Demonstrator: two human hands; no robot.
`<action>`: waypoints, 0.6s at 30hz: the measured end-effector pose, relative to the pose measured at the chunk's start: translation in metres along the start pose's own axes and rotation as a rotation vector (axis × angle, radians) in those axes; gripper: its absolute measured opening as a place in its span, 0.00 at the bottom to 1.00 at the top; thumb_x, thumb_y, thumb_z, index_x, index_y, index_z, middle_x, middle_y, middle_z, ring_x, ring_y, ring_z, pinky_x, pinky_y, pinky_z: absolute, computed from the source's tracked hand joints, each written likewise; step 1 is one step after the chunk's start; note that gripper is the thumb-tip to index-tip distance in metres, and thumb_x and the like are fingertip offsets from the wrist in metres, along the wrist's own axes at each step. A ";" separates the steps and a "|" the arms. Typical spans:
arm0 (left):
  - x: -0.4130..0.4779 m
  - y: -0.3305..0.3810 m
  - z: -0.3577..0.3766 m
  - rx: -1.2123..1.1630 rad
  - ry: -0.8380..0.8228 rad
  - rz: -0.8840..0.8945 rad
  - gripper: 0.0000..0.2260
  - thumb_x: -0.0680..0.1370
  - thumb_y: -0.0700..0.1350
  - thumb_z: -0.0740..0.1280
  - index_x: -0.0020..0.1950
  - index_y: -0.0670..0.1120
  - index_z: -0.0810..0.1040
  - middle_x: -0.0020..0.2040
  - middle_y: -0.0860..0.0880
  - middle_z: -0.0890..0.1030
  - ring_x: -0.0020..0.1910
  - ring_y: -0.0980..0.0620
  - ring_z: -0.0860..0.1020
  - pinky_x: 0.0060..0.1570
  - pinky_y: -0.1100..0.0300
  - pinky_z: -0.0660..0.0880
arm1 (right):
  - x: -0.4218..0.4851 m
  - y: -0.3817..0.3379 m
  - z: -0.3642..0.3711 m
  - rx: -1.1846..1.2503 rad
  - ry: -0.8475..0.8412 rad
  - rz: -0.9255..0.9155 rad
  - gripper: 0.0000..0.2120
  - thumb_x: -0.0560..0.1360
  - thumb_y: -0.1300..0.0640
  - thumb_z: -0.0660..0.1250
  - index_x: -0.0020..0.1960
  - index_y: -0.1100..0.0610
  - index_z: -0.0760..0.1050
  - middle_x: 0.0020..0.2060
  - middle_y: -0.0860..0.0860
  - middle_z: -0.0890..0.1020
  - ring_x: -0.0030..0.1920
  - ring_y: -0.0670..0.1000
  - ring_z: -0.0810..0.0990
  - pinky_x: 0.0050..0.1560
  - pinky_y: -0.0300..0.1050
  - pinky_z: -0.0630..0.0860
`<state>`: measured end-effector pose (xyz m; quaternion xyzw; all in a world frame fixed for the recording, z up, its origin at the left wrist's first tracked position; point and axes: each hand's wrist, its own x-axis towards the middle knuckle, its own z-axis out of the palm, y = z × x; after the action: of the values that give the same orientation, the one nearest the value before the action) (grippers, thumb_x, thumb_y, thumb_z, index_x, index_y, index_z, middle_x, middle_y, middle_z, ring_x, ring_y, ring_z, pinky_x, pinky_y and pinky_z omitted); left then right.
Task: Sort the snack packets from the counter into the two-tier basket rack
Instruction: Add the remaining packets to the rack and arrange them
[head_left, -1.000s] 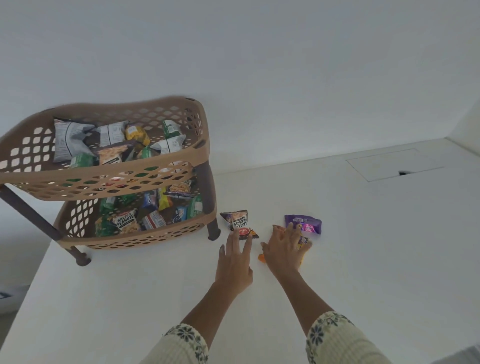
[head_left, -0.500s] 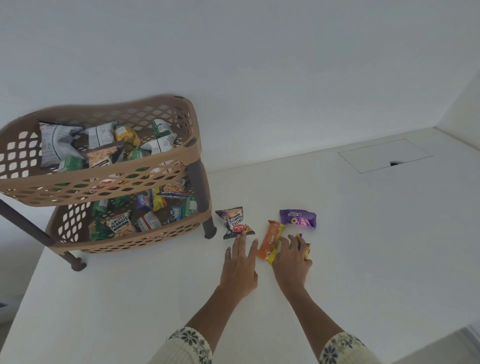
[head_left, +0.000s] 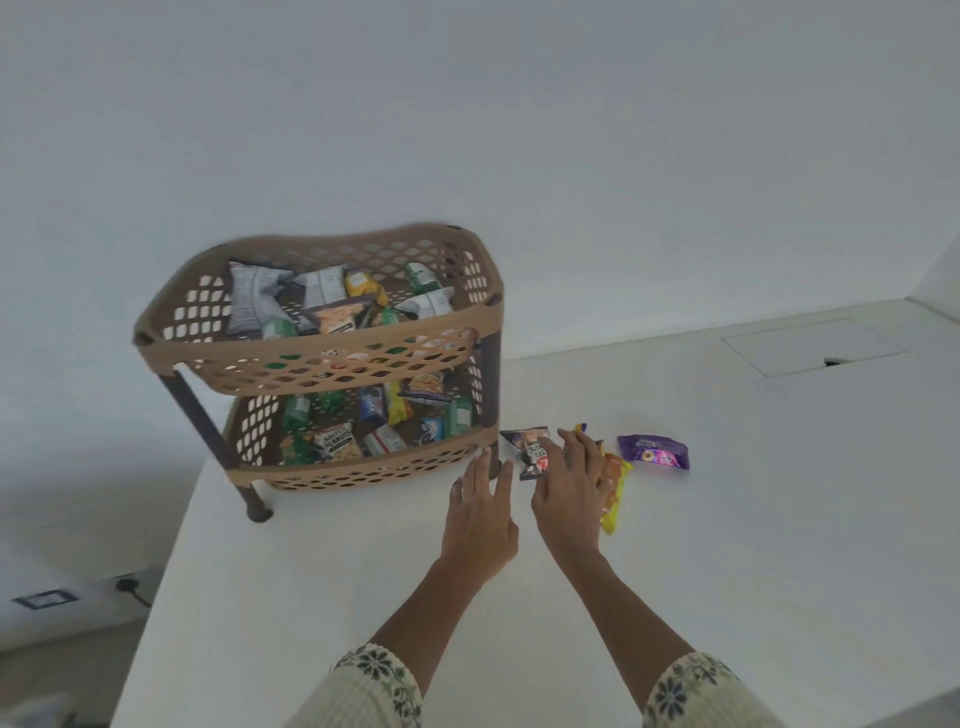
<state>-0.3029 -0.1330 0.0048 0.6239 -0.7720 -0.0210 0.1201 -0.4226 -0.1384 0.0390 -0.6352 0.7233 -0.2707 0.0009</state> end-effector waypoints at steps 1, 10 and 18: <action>-0.004 -0.009 -0.007 -0.012 0.033 -0.010 0.35 0.76 0.51 0.68 0.79 0.50 0.54 0.78 0.42 0.57 0.77 0.42 0.58 0.72 0.49 0.61 | -0.004 -0.014 -0.001 0.012 0.015 -0.031 0.22 0.71 0.65 0.66 0.64 0.52 0.75 0.67 0.52 0.74 0.72 0.57 0.66 0.54 0.61 0.75; -0.048 -0.096 -0.074 -0.080 0.276 -0.051 0.29 0.78 0.56 0.63 0.77 0.48 0.61 0.75 0.44 0.65 0.73 0.45 0.65 0.69 0.51 0.67 | -0.043 -0.134 0.003 0.231 0.081 -0.356 0.19 0.75 0.57 0.57 0.64 0.54 0.76 0.67 0.54 0.74 0.71 0.59 0.68 0.58 0.60 0.75; -0.076 -0.171 -0.142 -0.070 0.541 -0.126 0.26 0.80 0.53 0.62 0.75 0.44 0.66 0.73 0.43 0.69 0.73 0.47 0.66 0.69 0.51 0.68 | -0.054 -0.244 -0.007 0.512 0.195 -0.589 0.19 0.76 0.61 0.61 0.66 0.52 0.72 0.71 0.54 0.70 0.74 0.56 0.63 0.69 0.54 0.66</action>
<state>-0.0944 -0.0805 0.0992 0.6490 -0.6704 0.1122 0.3417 -0.1904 -0.0976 0.1220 -0.7659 0.4162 -0.4899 0.0130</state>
